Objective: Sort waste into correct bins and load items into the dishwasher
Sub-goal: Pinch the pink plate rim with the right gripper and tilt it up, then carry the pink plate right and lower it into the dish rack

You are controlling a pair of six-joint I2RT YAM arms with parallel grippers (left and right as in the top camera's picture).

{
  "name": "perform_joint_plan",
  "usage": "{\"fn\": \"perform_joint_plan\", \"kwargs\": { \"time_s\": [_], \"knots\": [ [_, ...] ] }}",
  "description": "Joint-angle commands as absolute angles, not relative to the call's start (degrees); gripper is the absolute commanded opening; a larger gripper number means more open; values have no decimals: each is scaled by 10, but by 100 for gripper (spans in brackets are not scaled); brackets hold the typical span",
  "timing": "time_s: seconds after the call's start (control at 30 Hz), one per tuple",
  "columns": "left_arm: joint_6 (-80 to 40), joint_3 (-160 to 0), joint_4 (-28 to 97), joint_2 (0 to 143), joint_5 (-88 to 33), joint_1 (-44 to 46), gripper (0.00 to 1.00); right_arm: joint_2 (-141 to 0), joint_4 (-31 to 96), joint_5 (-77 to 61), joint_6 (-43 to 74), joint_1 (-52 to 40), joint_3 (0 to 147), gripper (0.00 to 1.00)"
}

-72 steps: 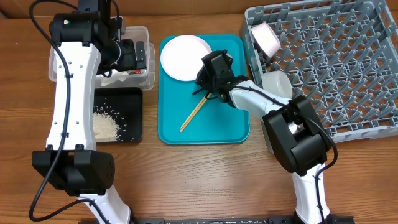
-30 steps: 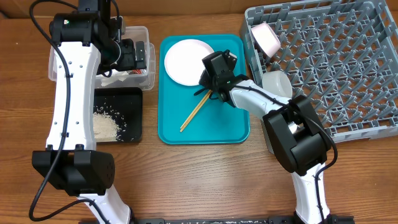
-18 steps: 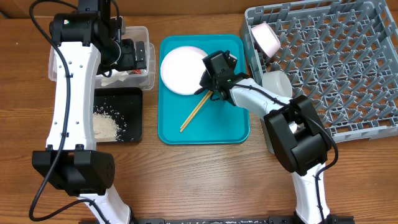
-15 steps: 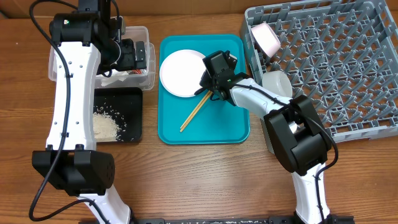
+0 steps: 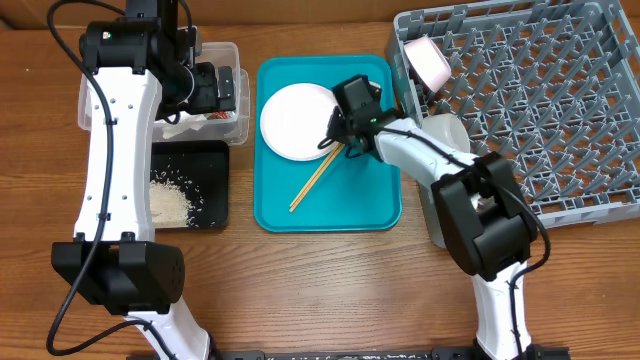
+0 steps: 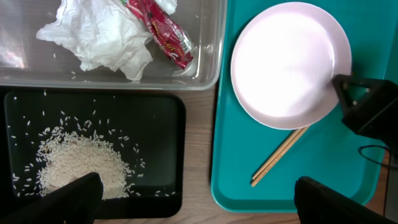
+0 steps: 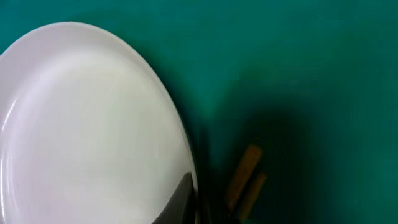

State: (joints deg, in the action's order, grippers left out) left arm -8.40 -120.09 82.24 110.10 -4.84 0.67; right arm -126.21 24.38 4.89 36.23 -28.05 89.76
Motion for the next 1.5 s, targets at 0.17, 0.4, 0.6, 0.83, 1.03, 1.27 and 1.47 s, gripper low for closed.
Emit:
{"fn": "perform_joint_plan", "kwargs": {
  "time_s": [0.17, 0.4, 0.6, 0.83, 1.03, 1.27, 1.47],
  "knots": [
    [-73, -1206, 821, 1098, -44, 9, 100, -1106, 285, 100, 174, -267, 965, 4],
    [-73, -1206, 821, 1098, -44, 9, 100, -998, 303, 287, 43, -265, 965, 4],
    [-73, -1206, 821, 1098, -44, 9, 100, -962, 313, 564, -43, -256, 965, 4],
    [-73, -1206, 821, 1098, -44, 9, 100, -971, 240, 627, -178, -194, 949, 4],
    [-73, -1206, 821, 1098, -44, 9, 100, -995, 142, 545, -298, -132, 922, 4],
    [-73, -1206, 820, 1098, -44, 9, 100, -1048, 63, 498, -421, -102, 911, 4],
    [-73, -1206, 821, 1098, -44, 9, 100, -1077, 65, 474, -420, -91, 910, 4]
  ]
}}
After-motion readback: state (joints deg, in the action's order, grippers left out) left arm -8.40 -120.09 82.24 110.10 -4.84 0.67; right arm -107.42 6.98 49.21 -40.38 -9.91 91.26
